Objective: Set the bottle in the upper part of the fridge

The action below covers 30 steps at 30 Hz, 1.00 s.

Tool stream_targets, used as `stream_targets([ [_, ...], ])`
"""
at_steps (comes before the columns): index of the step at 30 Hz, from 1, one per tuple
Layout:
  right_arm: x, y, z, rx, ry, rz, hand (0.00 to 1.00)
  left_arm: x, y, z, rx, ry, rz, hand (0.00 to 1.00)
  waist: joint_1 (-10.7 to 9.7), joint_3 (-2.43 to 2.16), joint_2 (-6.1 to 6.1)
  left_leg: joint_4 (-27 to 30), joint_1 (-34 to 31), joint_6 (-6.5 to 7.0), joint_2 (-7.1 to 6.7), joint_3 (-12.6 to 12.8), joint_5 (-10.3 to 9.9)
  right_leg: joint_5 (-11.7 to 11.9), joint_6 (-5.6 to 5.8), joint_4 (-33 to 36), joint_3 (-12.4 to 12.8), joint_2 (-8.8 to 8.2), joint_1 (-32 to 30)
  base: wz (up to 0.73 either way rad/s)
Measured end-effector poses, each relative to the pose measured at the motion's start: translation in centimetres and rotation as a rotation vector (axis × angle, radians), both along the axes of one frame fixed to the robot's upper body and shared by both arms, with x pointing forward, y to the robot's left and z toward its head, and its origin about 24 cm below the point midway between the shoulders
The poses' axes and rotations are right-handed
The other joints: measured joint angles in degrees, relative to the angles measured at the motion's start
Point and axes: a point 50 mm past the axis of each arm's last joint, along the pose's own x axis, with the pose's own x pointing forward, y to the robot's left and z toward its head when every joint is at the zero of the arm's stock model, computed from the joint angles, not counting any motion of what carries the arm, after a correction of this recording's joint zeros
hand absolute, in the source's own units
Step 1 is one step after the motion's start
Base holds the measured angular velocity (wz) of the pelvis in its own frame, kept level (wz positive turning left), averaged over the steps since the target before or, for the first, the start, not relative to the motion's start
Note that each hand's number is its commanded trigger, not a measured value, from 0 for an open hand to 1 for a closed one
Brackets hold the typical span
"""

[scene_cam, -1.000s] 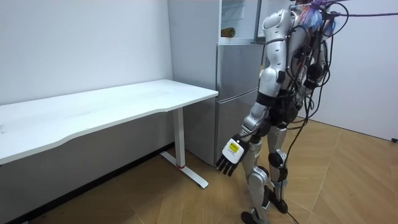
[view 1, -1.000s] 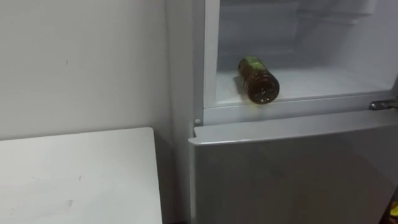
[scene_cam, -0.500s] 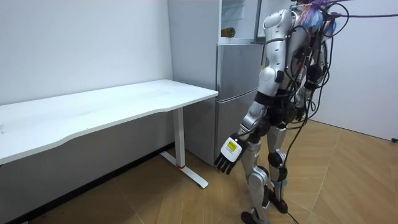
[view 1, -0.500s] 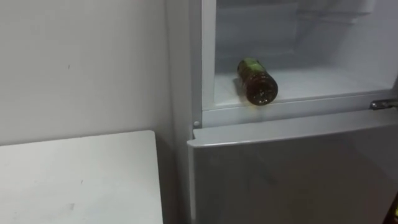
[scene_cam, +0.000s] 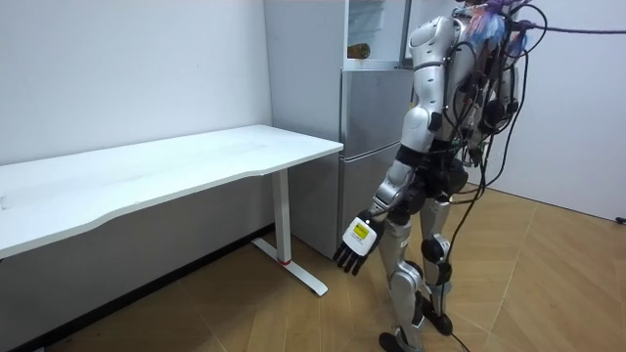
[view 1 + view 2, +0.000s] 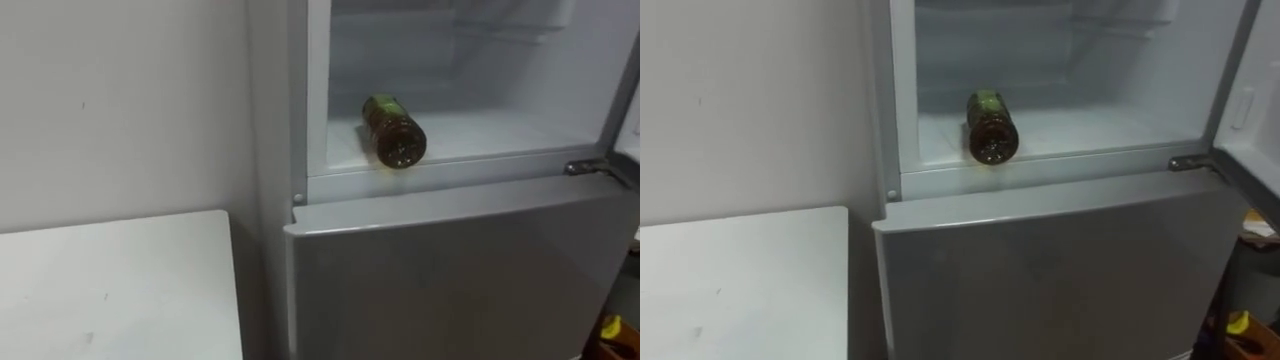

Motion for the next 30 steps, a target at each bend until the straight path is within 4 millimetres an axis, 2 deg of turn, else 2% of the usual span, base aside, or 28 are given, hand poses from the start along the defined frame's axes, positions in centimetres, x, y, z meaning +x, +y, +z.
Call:
stream_targets([
  [5, 1.6, -2.0, 3.1, -0.082, -0.141, -0.097, 0.00, 0.1, 0.5, 0.3, 0.023, -0.021, 0.016, 0.00, -0.1, 0.15, -0.95, -0.3, -0.1, -0.01, 0.07, 0.0, 0.0, 0.0, 0.00, 0.0, 0.3, 0.23, -0.2, -0.02],
  [7, 2.8, -2.4, 5.1, -0.125, -0.230, -0.125, 0.00, 0.1, 0.5, 0.3, 0.022, -0.023, 0.008, 0.00, -0.7, -0.11, -1.63, 0.2, -0.9, 0.00, 0.03, 0.0, 0.0, 0.0, -0.01, 0.2, 0.4, 0.18, -0.8, 0.00],
  [13, 4.6, -3.5, 10.5, -0.243, -0.449, -0.155, 0.00, 0.4, 0.7, 0.4, 0.024, -0.031, -0.007, 0.00, -1.2, 0.04, -1.46, 0.2, -1.4, 0.00, 0.03, -0.1, 0.0, 0.0, 0.00, 0.7, 0.4, 0.13, -1.8, -0.01],
  [19, 4.7, -4.6, 14.1, -0.336, -0.561, -0.217, 0.00, 0.7, 1.0, 0.6, 0.026, -0.045, -0.021, 0.00, -1.2, -0.05, -1.64, 0.2, -1.9, 0.00, -0.01, 0.1, 0.0, 0.0, -0.04, 0.8, 0.4, 0.10, -2.1, 0.00],
  [20, 4.8, -4.7, 14.4, -0.343, -0.567, -0.217, 0.00, 0.7, 1.0, 0.6, 0.026, -0.043, -0.026, 0.00, -1.2, -0.03, -1.62, 0.2, -1.9, -0.01, -0.01, 0.1, 0.0, 0.0, -0.04, 0.8, 0.4, 0.10, -2.1, 0.00],
  [25, 5.6, -4.1, 18.1, -0.468, -0.673, -0.176, 0.00, 0.7, 0.9, 0.5, 0.017, -0.034, -0.060, 0.00, -1.1, -0.10, -1.36, 0.2, -1.9, -0.01, -0.02, 0.0, 0.0, 0.0, -0.06, 1.1, 0.5, 0.10, -2.1, 0.00],
  [30, 5.9, -3.3, 20.5, -0.545, -0.750, -0.165, 0.00, 0.4, 0.9, 0.5, 0.015, -0.028, -0.049, 0.00, -0.9, -0.19, -1.77, 0.5, -2.1, -0.02, 0.02, 0.0, 0.0, 0.0, -0.06, 1.4, 0.5, 0.11, -2.9, -0.01],
])
